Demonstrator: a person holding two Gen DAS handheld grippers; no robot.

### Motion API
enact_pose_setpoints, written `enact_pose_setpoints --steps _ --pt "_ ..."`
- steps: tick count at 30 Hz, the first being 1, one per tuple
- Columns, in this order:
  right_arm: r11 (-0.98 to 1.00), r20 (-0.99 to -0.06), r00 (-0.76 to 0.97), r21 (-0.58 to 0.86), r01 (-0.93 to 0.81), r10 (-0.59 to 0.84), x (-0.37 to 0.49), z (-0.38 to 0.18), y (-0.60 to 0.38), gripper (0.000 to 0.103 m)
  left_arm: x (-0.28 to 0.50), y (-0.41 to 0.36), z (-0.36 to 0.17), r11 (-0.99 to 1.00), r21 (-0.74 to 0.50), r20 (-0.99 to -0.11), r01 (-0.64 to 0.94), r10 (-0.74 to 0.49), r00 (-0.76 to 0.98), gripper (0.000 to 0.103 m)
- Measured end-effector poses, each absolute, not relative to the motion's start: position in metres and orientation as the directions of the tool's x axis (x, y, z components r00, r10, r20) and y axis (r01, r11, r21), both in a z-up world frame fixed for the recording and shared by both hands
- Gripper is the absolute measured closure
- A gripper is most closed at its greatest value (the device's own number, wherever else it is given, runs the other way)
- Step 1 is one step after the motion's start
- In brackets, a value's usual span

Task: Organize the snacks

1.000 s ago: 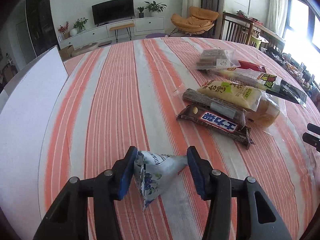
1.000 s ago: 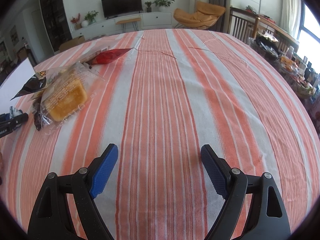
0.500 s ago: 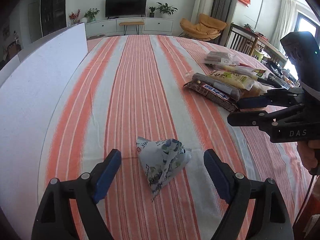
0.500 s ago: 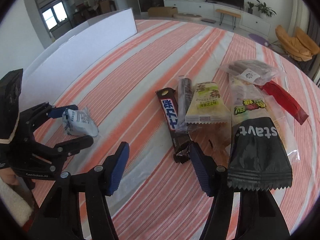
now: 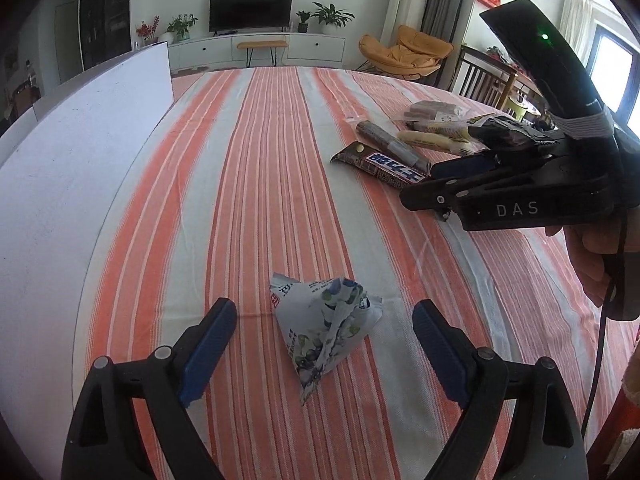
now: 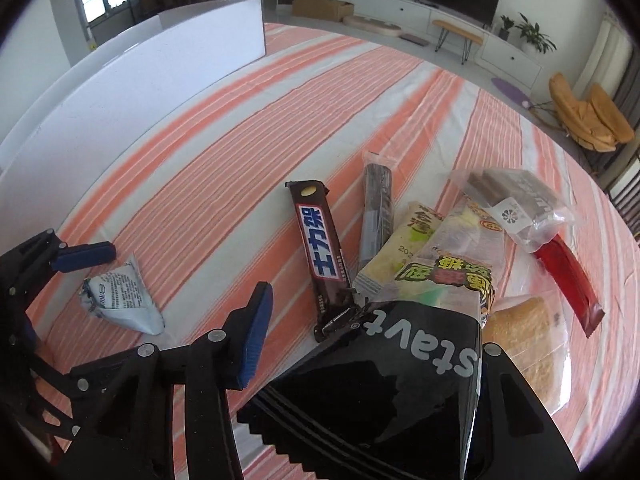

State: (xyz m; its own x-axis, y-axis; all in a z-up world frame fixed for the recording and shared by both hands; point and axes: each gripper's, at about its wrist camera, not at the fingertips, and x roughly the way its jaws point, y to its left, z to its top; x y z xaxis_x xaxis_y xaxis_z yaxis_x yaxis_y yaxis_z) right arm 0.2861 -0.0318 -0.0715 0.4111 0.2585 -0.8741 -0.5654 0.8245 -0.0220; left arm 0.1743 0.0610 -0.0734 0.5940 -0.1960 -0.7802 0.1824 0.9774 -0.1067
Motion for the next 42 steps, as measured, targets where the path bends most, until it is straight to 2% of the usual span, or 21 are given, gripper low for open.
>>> enact_pose_setpoints --steps 4,6,8,13,18,19,22,26,28,29,30,32,34,36,37,38,40,41,42 --pt "0.837 -0.877 0.396 0.013 -0.547 0.273 0.303 -0.079 -0.021 0.059 0.174 0.061 -0.074 0.978 -0.101 -0.782 0.183 -0.192 0.593 0.013" --pt "0.844 -0.88 0.385 0.032 -0.536 0.277 0.303 -0.079 -0.018 0.082 0.175 0.061 -0.074 0.977 -0.105 -0.781 0.183 -0.195 0.593 0.013" --pt "0.834 -0.885 0.353 0.067 -0.547 0.303 0.291 -0.079 -0.019 0.085 0.175 0.061 -0.074 0.977 -0.106 -0.782 0.185 -0.197 0.591 0.011" --pt "0.816 -0.885 0.29 0.152 -0.558 0.364 0.231 -0.08 -0.046 0.085 0.176 0.058 -0.075 0.976 -0.098 -0.786 0.194 -0.195 0.586 0.008" --pt "0.875 -0.873 0.336 0.182 -0.448 0.353 0.171 -0.081 -0.115 0.085 0.177 0.059 -0.075 0.975 -0.099 -0.787 0.199 -0.199 0.584 0.006" --pt "0.891 -0.869 0.357 0.181 -0.416 0.343 0.162 -0.08 -0.13 0.085 0.177 0.059 -0.075 0.975 -0.099 -0.787 0.199 -0.199 0.584 0.006" --pt "0.969 -0.854 0.486 0.077 -0.236 0.186 0.142 -0.076 -0.18 0.085 0.177 0.058 -0.076 0.976 -0.089 -0.79 0.201 -0.191 0.582 0.006" --pt "0.992 -0.832 0.54 0.107 -0.068 0.127 0.136 -0.084 -0.226 0.085 0.177 0.055 -0.076 0.969 -0.092 -0.794 0.23 -0.211 0.57 0.001" --pt "0.989 -0.817 0.558 0.138 -0.061 0.148 0.134 -0.084 -0.233 0.081 0.177 0.057 -0.075 0.954 -0.122 -0.791 0.273 -0.26 0.554 0.001" --pt "0.986 -0.811 0.562 0.151 -0.066 0.162 0.135 -0.084 -0.233 0.075 0.177 0.059 -0.074 0.947 -0.133 -0.794 0.294 -0.279 0.54 0.001" --pt "0.984 -0.805 0.566 0.161 -0.076 0.176 0.135 -0.084 -0.233 0.063 0.178 0.061 -0.074 0.941 -0.144 -0.796 0.307 -0.294 0.528 0.001" --pt "0.983 -0.797 0.576 0.16 -0.09 0.183 0.135 -0.086 -0.229 0.044 0.179 0.063 -0.072 0.938 -0.157 -0.8 0.31 -0.305 0.516 0.001" --pt "0.985 -0.788 0.591 0.141 -0.102 0.174 0.133 -0.087 -0.225 0.042 0.181 0.059 -0.073 0.938 -0.145 -0.808 0.316 -0.296 0.51 0.001" --pt "0.984 -0.785 0.594 0.132 -0.117 0.176 0.134 -0.089 -0.219 0.038 0.178 0.047 -0.075 0.932 -0.073 -0.818 0.354 -0.259 0.514 0.005" --pt "0.983 -0.786 0.591 0.137 -0.12 0.182 0.135 -0.089 -0.219 0.037 0.175 0.04 -0.077 0.929 -0.012 -0.821 0.37 -0.221 0.527 0.015" --pt "0.981 -0.787 0.586 0.15 -0.119 0.192 0.135 -0.089 -0.22 0.036 0.17 0.034 -0.076 0.92 0.022 -0.811 0.391 -0.212 0.545 0.03" --pt "0.974 -0.785 0.577 0.198 -0.111 0.225 0.133 -0.088 -0.229 0.036 0.164 0.032 -0.072 0.916 -0.018 -0.804 0.4 -0.251 0.539 0.056" --pt "0.969 -0.782 0.575 0.225 -0.104 0.243 0.132 -0.087 -0.235 0.036 0.162 0.032 -0.071 0.921 -0.037 -0.807 0.389 -0.257 0.532 0.061" --pt "0.963 -0.777 0.573 0.251 -0.097 0.261 0.131 -0.088 -0.239 0.036 0.159 0.032 -0.07 0.925 -0.067 -0.81 0.374 -0.269 0.52 0.061"
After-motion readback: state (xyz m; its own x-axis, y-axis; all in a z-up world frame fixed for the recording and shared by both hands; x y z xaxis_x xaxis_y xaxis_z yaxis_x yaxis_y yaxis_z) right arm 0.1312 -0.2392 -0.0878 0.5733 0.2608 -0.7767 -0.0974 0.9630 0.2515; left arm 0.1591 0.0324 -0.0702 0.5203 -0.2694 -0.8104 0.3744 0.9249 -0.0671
